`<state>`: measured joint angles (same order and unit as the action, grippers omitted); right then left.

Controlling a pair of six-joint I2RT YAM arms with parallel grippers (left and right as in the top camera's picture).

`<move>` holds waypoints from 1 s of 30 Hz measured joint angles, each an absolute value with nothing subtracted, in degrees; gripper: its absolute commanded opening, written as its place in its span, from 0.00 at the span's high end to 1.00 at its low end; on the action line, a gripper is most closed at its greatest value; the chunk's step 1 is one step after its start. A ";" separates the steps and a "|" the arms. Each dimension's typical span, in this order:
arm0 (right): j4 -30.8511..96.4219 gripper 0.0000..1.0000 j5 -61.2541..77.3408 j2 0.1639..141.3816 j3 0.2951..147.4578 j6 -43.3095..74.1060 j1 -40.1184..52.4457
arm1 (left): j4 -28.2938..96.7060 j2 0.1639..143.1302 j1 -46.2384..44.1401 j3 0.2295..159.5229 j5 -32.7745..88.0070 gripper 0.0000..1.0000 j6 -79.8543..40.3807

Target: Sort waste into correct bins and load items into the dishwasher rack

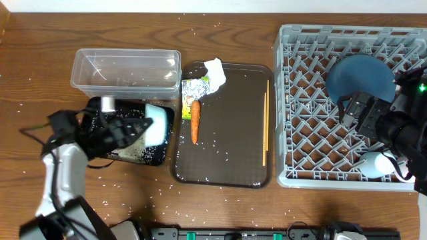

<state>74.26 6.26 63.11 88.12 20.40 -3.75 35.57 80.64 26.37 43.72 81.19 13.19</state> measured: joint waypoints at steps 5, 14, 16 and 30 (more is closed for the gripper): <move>74.28 0.01 6.26 63.11 88.12 20.40 -3.75 | 33.54 75.05 14.33 43.72 71.85 0.94 9.80; 74.26 0.01 6.44 63.11 88.12 20.40 -3.75 | 30.61 73.01 -10.28 43.75 47.31 0.94 2.31; 74.26 0.01 6.44 63.11 88.12 20.40 -3.75 | 30.30 73.17 -16.47 43.75 39.66 0.94 0.84; 74.32 0.01 6.46 63.11 88.12 20.40 -3.75 | 29.43 84.16 -37.28 43.79 12.51 0.85 -3.22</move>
<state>74.32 6.46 63.11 88.12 20.40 -3.75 29.43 84.16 -37.28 43.79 12.51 -3.22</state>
